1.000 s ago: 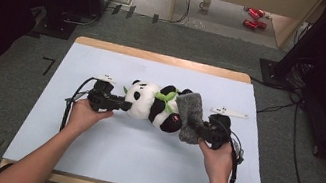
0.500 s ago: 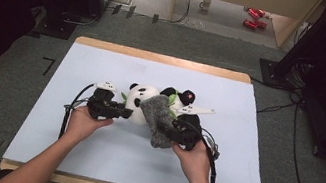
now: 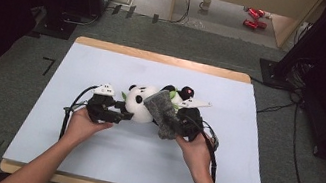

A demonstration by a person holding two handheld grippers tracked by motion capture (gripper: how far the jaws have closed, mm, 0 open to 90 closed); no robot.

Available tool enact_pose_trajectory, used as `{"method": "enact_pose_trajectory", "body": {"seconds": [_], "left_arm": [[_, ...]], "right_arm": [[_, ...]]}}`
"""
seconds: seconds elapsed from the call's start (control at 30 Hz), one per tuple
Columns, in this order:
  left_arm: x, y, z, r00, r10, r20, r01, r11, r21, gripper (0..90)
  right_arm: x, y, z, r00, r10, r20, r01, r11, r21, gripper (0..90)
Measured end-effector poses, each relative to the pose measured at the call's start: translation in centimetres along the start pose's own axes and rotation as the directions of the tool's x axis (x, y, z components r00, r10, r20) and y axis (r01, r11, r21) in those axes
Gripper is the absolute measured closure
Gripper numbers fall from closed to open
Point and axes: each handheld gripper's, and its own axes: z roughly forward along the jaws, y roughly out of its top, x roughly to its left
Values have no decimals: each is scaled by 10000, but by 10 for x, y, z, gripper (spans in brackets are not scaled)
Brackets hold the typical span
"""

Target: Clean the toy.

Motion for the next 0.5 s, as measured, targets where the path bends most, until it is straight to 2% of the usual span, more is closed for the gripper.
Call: {"method": "enact_pose_trajectory", "body": {"seconds": [0.07,0.1,0.17,0.23,0.3,0.4,0.5], "left_arm": [[-1,-1,2,9981,617,-24,-617,9979,-206,333],[-2,-2,3,9971,751,-82,-754,9967,-300,305],[-1,-1,5,9982,588,-85,-592,9974,-422,264],[1,0,7,9996,284,-74,-289,9974,-658,252],[3,2,8,9997,174,-163,-187,9963,-834,242],[9,5,11,9997,201,-126,-211,9963,-839,211],[12,7,15,9985,514,194,-493,9942,-960,198]], "right_arm": [[-4,3,0,10000,-6,34,6,10000,-54,777],[-6,5,0,10000,14,33,-13,10000,-52,776],[-10,7,-1,10000,50,85,-49,9999,-145,775],[-15,9,-2,9999,90,80,-89,9998,-186,774],[-20,11,-3,9997,260,-9,-260,9994,-206,773],[-27,13,-6,9989,460,-72,-461,9987,-202,771],[-37,12,-9,9965,723,-422,-731,9972,-172,771]]}}
